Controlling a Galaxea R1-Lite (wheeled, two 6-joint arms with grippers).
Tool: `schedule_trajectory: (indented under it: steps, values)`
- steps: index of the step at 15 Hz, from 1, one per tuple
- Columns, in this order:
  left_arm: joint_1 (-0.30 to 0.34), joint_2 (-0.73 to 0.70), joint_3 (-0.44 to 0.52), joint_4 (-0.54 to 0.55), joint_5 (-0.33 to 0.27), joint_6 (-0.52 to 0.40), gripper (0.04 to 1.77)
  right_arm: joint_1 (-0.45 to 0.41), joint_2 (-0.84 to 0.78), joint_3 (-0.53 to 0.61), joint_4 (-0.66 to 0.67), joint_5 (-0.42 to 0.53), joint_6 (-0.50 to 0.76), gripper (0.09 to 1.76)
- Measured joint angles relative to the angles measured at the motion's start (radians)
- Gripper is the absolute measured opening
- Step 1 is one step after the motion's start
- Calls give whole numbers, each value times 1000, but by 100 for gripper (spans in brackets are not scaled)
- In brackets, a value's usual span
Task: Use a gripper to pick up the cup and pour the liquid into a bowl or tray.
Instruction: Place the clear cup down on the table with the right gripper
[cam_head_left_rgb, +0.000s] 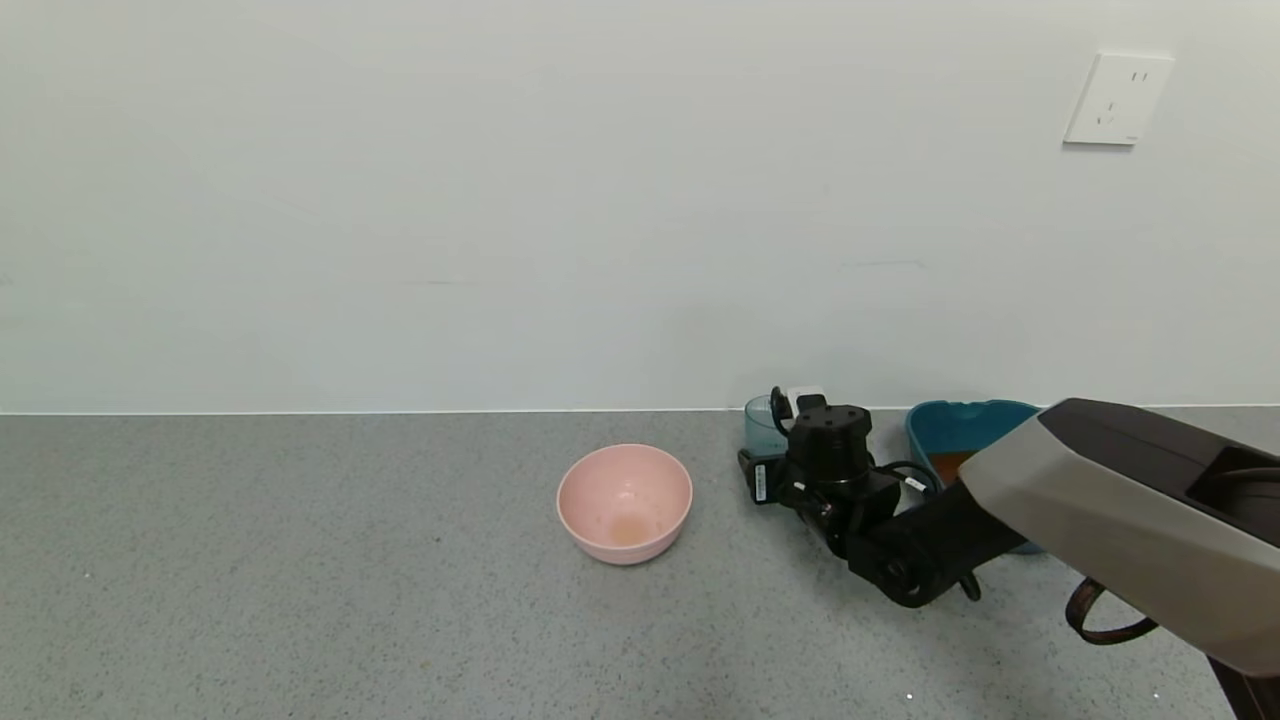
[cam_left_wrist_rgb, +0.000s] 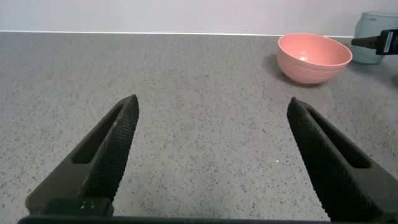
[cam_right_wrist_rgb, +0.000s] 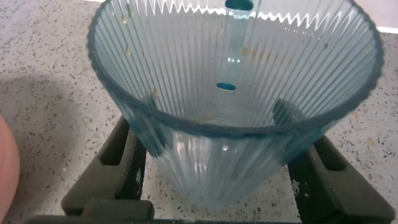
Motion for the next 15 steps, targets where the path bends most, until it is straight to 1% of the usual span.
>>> schedule_trajectory:
  steps: [14,15]
  values:
    - [0,0,0,0,0,0,172,1,6,3,5,0,-2,132]
    - [0,0,0,0,0,0,172,2,6,5,5,0,-2,137]
